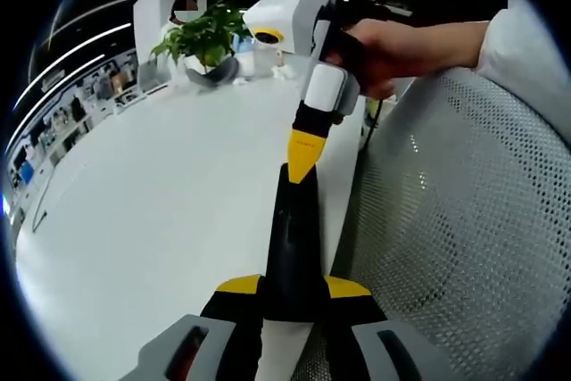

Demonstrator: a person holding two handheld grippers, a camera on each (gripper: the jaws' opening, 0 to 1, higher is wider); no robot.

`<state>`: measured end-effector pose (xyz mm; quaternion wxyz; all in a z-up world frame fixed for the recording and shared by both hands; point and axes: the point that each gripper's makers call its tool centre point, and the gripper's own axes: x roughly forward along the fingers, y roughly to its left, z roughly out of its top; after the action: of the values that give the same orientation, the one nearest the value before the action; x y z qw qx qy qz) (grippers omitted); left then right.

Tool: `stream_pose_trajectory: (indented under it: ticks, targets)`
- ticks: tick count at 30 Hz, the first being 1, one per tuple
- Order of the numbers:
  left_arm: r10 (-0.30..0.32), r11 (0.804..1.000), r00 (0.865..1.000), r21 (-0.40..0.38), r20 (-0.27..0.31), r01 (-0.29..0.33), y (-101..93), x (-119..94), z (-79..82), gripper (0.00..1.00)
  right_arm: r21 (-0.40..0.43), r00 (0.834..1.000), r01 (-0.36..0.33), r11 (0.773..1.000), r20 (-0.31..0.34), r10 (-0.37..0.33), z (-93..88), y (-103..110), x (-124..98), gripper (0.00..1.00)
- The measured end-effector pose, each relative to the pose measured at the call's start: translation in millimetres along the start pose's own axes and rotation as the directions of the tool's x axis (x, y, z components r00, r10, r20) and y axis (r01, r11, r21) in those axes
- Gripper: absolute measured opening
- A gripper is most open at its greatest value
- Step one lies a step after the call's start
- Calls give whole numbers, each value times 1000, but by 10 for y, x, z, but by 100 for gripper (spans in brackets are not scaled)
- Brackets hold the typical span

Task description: Press the specified remote control buttons in sequence, fully releasing each button before pressing the next.

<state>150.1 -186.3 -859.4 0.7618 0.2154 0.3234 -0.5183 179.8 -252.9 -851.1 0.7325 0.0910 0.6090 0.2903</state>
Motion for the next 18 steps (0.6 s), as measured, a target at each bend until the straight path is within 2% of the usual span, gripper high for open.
stream_pose_trajectory:
  ticks: [1,3,4,6,11,15,18]
  targets:
    - [0,1000,1000,0,0,0,0,0,0,24,-4,1000,1,1000,0,-1,4,5,2,0]
    - [0,1000,1000,0,1,0,-3,-4,-2,24,-77,998,34,996,54,-30,93,17,16,0]
    - [0,1000,1000,0,1,0,-4,-5,-3,24,-127,997,52,991,66,-44,108,39,5,0]
    - [0,1000,1000,0,1,0,-5,-6,-4,24,-168,996,57,984,78,-44,111,85,18,0]
    - [0,1000,1000,0,1,0,-5,-6,-5,24,-193,998,32,981,56,-21,76,155,51,0]
    - [0,1000,1000,0,1,0,-5,-7,-6,24,-171,997,15,985,71,-3,110,146,52,0]
    - [0,1000,1000,0,2,0,-5,-7,-7,24,-150,997,25,988,75,-14,120,110,54,0]
